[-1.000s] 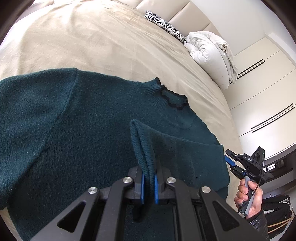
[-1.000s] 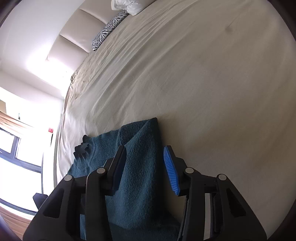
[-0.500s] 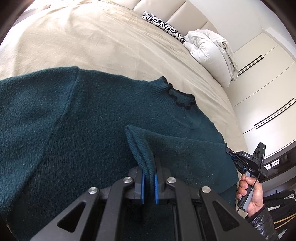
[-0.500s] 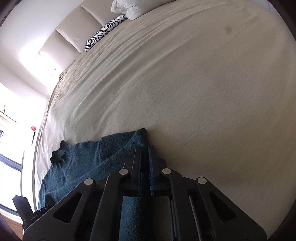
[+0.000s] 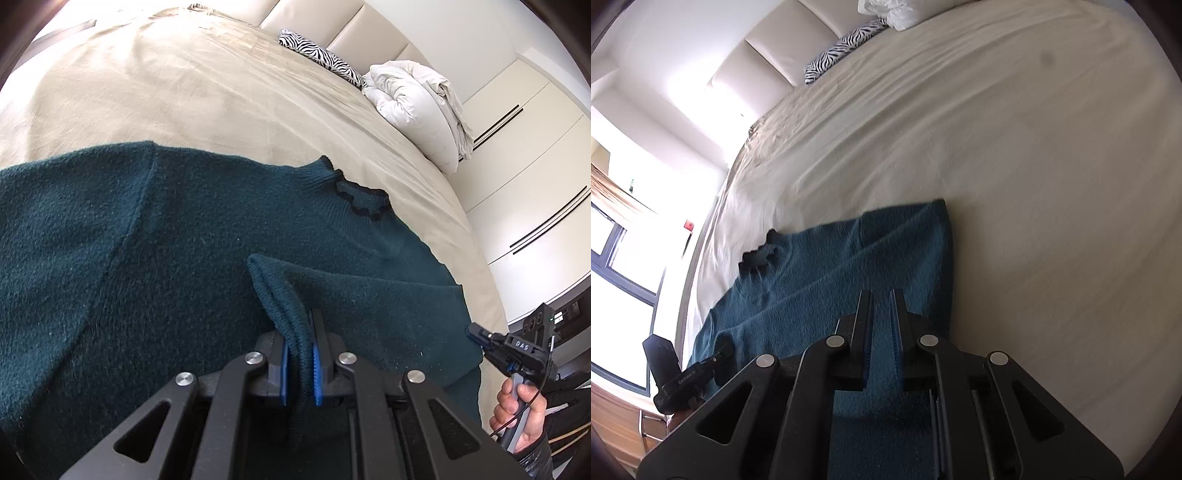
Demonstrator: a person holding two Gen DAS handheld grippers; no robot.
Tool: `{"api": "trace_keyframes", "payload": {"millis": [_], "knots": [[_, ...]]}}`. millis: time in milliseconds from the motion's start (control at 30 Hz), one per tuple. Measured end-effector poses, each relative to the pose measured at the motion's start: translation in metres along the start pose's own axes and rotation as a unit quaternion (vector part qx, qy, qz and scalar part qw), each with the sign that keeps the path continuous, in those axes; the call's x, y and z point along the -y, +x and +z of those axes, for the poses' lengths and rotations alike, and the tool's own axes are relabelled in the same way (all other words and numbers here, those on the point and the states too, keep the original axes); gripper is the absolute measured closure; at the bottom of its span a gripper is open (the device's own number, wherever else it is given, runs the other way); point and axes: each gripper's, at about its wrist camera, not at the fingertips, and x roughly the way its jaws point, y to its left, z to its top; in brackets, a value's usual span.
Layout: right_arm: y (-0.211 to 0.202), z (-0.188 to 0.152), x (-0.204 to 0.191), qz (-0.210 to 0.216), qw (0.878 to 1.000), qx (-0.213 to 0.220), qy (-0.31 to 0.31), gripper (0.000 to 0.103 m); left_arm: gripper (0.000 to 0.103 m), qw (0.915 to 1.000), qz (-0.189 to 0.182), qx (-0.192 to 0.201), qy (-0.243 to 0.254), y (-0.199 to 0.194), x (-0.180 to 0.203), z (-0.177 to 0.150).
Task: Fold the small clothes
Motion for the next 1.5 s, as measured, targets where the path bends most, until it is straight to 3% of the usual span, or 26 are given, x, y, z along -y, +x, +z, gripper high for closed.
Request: {"api": "trace_keyframes", "payload": {"millis": [167,300,433,500,567,667,733,833,867,933,967,1000,1067,1167,1200,1267,1400,1433,1500], "knots": [[-0.006,-0.021,0.029,0.047,0.998,0.007,0.042,0.094,0.090,1.0000,-0.007,-0.002,0.004,-0.001,-0.005,-0.002],[-0.015,-0.036,0.027,0.030,0.999,-0.002,0.012,0.094,0.088,1.0000,-0.007,0.001,0.002,-0.006,-0.005,-0.003],[-0.033,-0.043,0.012,0.021,1.000,0.009,-0.007,0.094,0.067,0.9998,0.005,0.020,0.005,-0.021,-0.007,-0.006],[-0.029,-0.046,0.003,0.026,1.000,0.000,-0.017,0.094,0.067,0.9998,0.008,0.020,0.002,-0.026,-0.011,-0.007],[-0.014,-0.051,0.005,0.004,1.000,-0.025,-0.010,0.094,0.067,0.9997,0.011,0.023,-0.003,-0.035,-0.016,-0.009],[-0.025,-0.055,0.011,0.014,1.000,-0.010,0.020,0.094,0.053,0.9983,0.031,0.049,-0.001,-0.069,-0.023,-0.018],[-0.045,-0.059,0.003,0.015,1.000,0.016,0.011,0.094,0.032,0.9956,0.038,0.086,-0.005,-0.104,-0.035,-0.030],[-0.079,-0.069,-0.025,0.007,0.997,0.068,-0.030,0.092,0.026,0.9881,0.038,0.135,-0.062,-0.157,-0.074,-0.053],[-0.087,-0.072,-0.039,0.004,0.995,0.085,-0.045,0.086,0.026,0.9847,0.038,0.146,-0.087,-0.173,-0.091,-0.061],[-0.102,-0.083,-0.063,-0.005,0.990,0.119,-0.073,0.070,0.026,0.9727,0.040,0.174,-0.149,-0.207,-0.129,-0.080],[-0.107,-0.089,-0.076,-0.010,0.987,0.135,-0.085,0.052,0.026,0.9639,0.040,0.190,-0.182,-0.223,-0.149,-0.089],[-0.111,-0.094,-0.091,-0.013,0.984,0.152,-0.097,0.043,0.026,0.9526,0.040,0.208,-0.218,-0.240,-0.169,-0.099],[-0.118,-0.108,-0.122,-0.007,0.976,0.178,-0.126,0.038,0.026,0.9224,0.040,0.245,-0.296,-0.270,-0.211,-0.120],[-0.118,-0.123,-0.162,0.037,0.972,0.174,-0.153,0.027,0.026,0.8806,0.050,0.274,-0.383,-0.301,-0.262,-0.144],[-0.116,-0.127,-0.173,0.049,0.972,0.168,-0.159,0.026,0.026,0.8677,0.054,0.280,-0.407,-0.308,-0.275,-0.151],[-0.112,-0.134,-0.194,0.062,0.972,0.154,-0.164,0.026,0.026,0.8463,0.023,0.296,-0.443,-0.314,-0.295,-0.160],[-0.101,-0.147,-0.223,0.085,0.974,0.125,-0.170,0.026,0.026,0.8270,0.010,0.303,-0.473,-0.309,-0.312,-0.152],[-0.101,-0.153,-0.228,0.086,0.973,0.123,-0.174,0.026,0.026,0.8194,0.006,0.311,-0.481,-0.307,-0.318,-0.150],[-0.100,-0.160,-0.235,0.086,0.972,0.122,-0.180,0.026,0.027,0.7958,-0.003,0.330,-0.507,-0.306,-0.328,-0.150]]}}
